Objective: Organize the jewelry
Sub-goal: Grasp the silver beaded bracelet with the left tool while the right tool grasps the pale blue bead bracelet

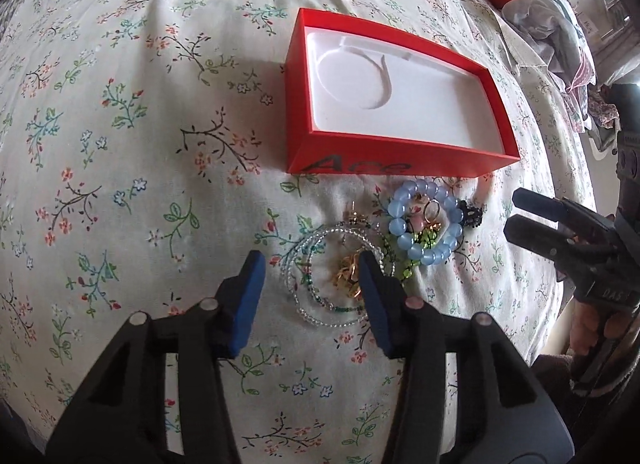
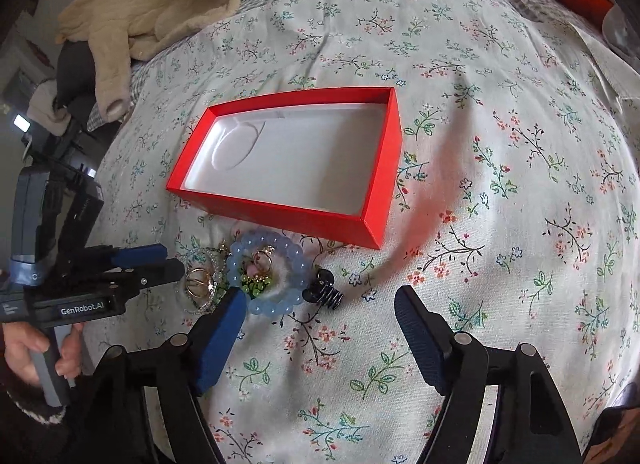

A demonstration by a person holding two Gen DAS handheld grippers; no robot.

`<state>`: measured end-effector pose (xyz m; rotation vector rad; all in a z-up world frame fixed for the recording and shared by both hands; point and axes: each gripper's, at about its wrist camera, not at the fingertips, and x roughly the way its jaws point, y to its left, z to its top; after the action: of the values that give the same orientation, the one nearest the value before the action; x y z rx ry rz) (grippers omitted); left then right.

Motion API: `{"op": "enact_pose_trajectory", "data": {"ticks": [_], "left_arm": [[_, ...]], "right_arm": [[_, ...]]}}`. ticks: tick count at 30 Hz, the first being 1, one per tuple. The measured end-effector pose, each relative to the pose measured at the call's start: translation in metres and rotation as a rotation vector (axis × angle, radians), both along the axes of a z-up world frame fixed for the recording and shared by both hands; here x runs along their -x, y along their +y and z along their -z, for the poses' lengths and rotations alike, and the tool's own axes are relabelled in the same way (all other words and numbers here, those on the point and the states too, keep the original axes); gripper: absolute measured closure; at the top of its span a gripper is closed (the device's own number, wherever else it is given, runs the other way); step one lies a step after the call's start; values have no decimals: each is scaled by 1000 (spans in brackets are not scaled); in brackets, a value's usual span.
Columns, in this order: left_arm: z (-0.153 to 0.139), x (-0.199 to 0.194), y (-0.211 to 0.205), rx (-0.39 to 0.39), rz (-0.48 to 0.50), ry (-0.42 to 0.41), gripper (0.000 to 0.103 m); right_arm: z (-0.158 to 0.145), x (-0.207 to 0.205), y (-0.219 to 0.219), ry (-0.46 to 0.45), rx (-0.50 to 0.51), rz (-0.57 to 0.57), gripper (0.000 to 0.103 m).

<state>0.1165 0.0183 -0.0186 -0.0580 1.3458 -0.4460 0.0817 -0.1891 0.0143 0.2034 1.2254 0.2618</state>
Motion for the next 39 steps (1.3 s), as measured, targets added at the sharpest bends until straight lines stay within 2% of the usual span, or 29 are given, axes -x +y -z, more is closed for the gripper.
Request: {"op": "enact_pose_trajectory", "data": {"ticks": [2,5,8,14,16,19,20,22,23,36,39], "left_arm": [[8,-4,-1,-29,5,10,67],[15,-7,-4,-56,12,16,76],[15,-9,-7,-61,21,8,79],[18,-12,-6,-70,18,5,83],[18,-13,-9,-72,13,2,89],[20,-16,-6,-58,-8,8,94],[19,-16,-5,-56,-12,8,95],[17,-16,-4,-55,-18,1,98],[16,-15,-1,-57,-19,-5,98],[-15,3,5,-18,-22,-57,98],[-28,7,3,-4,-18,-92,98]], "right_arm": [[1,-6,2,-5,-26,-15,51],[5,-14,7,6,-72,-36,69],[12,-21,19,21,-63,-56,71],[31,-33,35,51,63,-62,72],[40,-36,40,67,89,-70,72],[46,-38,46,63,127,-85,72],[44,-38,47,58,136,-87,76],[43,-38,48,53,134,-90,88],[42,-38,47,56,128,-85,91],[12,-18,29,-5,76,-40,91],[-1,-13,28,-33,53,-36,91]]}}
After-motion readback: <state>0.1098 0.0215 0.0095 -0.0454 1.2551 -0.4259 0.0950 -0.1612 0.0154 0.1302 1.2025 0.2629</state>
